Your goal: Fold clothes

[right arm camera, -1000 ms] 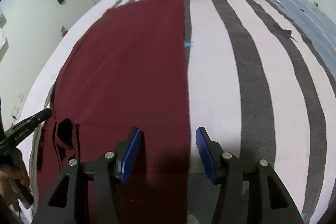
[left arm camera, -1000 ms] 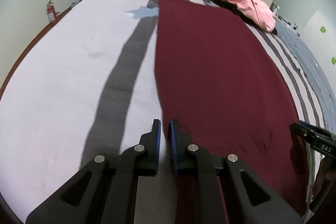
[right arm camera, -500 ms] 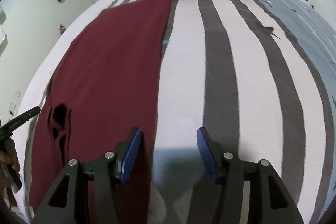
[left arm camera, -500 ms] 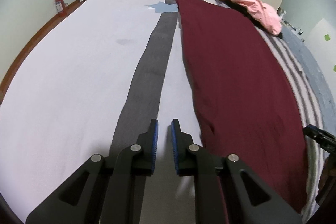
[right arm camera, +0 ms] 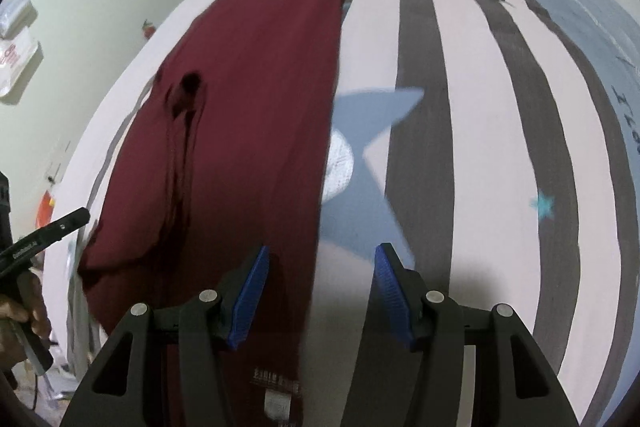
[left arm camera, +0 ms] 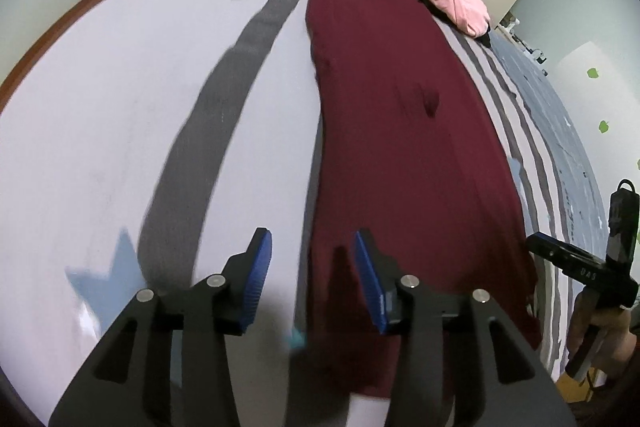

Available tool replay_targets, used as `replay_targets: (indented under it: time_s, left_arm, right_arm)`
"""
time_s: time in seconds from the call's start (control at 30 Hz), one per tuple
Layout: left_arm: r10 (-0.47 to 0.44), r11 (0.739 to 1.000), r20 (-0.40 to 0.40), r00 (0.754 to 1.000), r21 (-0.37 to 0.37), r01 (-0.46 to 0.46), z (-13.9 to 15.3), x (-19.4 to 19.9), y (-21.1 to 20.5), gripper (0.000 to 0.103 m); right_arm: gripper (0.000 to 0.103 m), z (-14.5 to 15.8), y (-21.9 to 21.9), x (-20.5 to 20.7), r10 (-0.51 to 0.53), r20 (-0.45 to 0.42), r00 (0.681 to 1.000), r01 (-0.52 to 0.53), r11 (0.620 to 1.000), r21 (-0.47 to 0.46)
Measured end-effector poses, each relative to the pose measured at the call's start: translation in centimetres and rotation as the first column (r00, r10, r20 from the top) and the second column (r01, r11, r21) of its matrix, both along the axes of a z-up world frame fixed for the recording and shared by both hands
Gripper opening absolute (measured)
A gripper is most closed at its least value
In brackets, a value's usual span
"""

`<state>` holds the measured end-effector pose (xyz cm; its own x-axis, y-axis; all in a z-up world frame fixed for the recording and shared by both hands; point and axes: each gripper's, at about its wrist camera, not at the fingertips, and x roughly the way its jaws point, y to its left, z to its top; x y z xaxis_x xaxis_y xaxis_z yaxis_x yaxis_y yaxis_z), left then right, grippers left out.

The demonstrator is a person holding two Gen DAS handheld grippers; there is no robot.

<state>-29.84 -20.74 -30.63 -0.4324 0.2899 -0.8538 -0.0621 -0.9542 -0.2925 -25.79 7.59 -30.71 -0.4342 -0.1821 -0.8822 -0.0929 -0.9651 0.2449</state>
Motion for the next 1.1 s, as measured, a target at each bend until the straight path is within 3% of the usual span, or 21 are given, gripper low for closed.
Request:
replay_targets:
  time_s: [0.3,0.53,0.83,0.97,1.1]
  left_arm:
    - [0.028,1.000,0.021,0.999,0.014,-0.028,-1.5,2.3,0.8,0.051]
    - [-0.052,0.999,0.022,0.998,0.014,0.052,-1.6,3.7,1.7,0.051]
    - [-0.021,0.998,0.012,1.000,0.056,0.021,-2.2,2.9,2.0,0.051]
    - [-0.041,0.998,0.000,0.999,0.040,0.041,-2.2,3.2,2.5,0.051]
    - [-0.066,0.997,-0.002,0.998,0.027,0.066,-2.3,3.1,2.9,0.042]
  right_arm:
    - [0.052,-0.6,-0.6,4.4,-0.003,0.003,1.000,0.004,0.999,-0.034]
    - [0.052,-0.5,-1.6,6.3,0.015,0.010,1.000,-0.014,0.998,-0.059]
    - [0.056,-0.9,-2.6,5.1,0.030,0.000,1.000,-0.029,0.995,-0.097]
    - [0.056,-1.4,-2.9,4.3,0.037,0.000,0.999,-0.037,0.992,-0.120]
    - [0.057,-1.6,-3.2,4.2,0.051,-0.004,0.999,-0.052,0.991,-0.125]
